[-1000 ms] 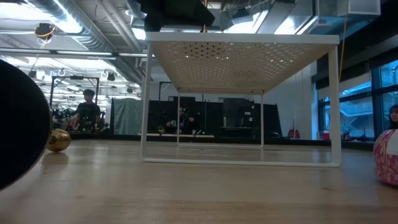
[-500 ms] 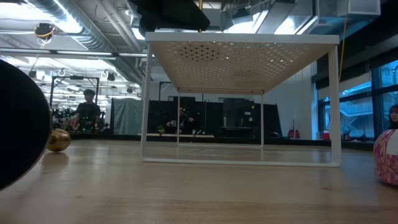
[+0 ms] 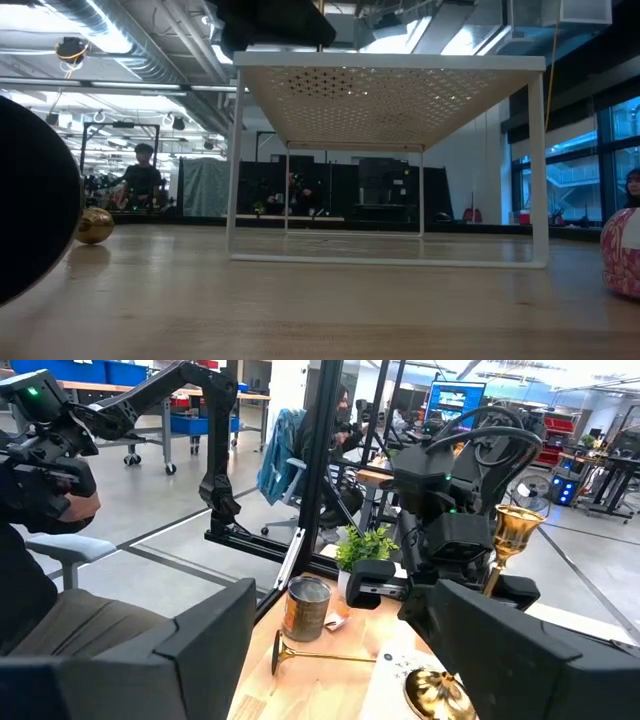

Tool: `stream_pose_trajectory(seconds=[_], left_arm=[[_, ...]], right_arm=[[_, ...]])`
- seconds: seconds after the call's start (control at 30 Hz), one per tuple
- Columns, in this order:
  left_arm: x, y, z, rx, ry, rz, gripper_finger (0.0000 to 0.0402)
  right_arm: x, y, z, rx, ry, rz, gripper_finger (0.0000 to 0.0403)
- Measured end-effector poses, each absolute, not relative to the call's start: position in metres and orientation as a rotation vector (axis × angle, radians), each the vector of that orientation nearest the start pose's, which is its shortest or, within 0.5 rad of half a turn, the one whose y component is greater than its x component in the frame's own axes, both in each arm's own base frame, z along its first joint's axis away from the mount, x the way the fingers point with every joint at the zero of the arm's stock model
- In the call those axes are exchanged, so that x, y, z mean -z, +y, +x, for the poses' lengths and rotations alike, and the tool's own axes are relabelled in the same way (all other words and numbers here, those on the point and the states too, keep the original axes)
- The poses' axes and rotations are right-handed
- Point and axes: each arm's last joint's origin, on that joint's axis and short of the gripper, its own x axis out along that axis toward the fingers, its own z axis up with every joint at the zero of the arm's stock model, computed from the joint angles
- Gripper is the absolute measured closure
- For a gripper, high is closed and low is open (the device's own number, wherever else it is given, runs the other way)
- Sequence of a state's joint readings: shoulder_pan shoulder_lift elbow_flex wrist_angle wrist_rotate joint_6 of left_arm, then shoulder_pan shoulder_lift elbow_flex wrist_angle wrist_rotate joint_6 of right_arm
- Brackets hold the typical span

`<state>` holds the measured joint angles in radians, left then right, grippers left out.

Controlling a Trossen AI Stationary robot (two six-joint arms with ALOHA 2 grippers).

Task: Pick & Place candle stick holders
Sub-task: Put the top gold candle holder on the shelf, then put the left silver scented candle on the shelf

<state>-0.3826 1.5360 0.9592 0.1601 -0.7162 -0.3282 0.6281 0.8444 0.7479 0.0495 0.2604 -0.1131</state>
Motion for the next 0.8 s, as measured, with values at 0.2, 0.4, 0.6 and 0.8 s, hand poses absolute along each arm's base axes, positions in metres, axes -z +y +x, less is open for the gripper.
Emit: stream_pose_trajectory(seconds=[0.2, 0.4, 0.6, 0.8], left_arm=[[-0.252, -0.113, 0.313, -0.358, 0.265, -0.094, 0.0366], [-0.255, -0.113, 0.311, -0.354, 0.256, -0.095, 0.0351], [-0.262, -0.113, 0.307, -0.347, 0.241, -0.105, 0.0281], [-0.279, -0.119, 0.29, -0.305, 0.226, -0.111, 0.0206]], right_arm=[[-0.332, 0.106, 0.158, -0.37, 0.022, -0.132, 0.0094], [-0.332, 0.106, 0.158, -0.37, 0.022, -0.132, 0.0093], [-0.332, 0.106, 0.158, -0.371, 0.022, -0.132, 0.0093], [-0.332, 0.106, 0.158, -0.371, 0.023, -0.133, 0.0093]])
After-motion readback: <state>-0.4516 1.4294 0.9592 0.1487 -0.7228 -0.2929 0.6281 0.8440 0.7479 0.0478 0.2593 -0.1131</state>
